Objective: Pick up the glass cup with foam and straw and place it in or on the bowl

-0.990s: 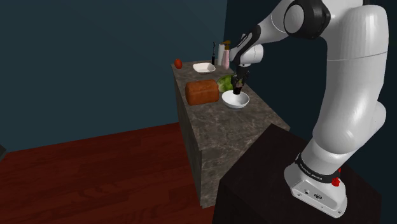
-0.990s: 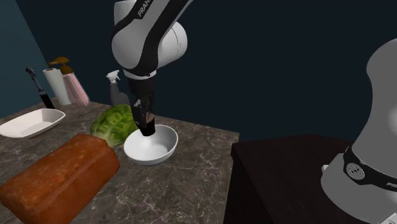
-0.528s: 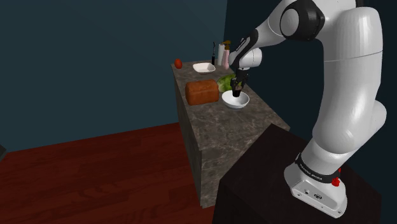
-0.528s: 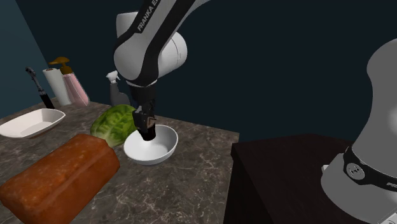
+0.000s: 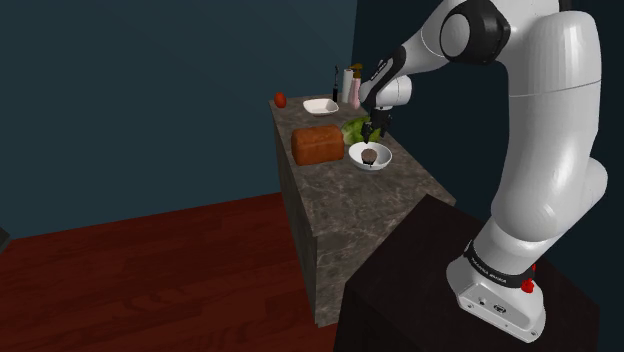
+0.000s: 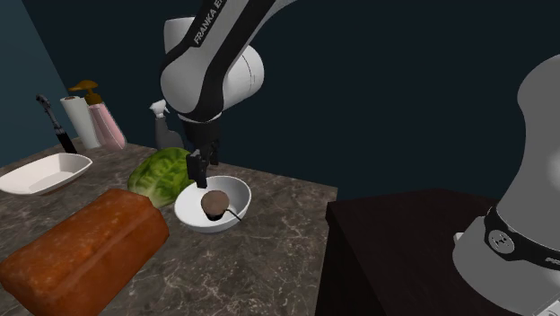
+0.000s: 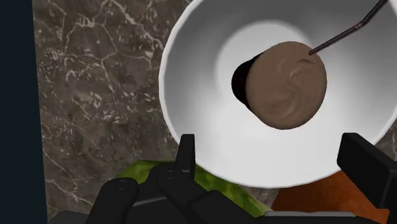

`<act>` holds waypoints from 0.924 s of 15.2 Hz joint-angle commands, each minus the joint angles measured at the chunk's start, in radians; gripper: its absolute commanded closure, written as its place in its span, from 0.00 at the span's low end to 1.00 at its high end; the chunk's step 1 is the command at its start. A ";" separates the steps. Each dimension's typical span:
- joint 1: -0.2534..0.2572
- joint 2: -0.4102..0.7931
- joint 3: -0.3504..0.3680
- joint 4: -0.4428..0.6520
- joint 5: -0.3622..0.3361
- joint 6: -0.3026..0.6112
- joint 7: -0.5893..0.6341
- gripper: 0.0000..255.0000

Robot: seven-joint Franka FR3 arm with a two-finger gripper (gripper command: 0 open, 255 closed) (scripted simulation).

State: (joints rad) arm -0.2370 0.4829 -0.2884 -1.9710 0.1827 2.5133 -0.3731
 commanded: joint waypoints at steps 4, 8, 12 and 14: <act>0.013 -0.054 -0.016 -0.006 -0.022 -0.046 0.014 0.00; 0.024 -0.099 -0.028 -0.006 -0.042 -0.090 0.028 0.00; 0.024 -0.099 -0.028 -0.006 -0.042 -0.090 0.028 0.00; 0.024 -0.099 -0.028 -0.006 -0.042 -0.090 0.028 0.00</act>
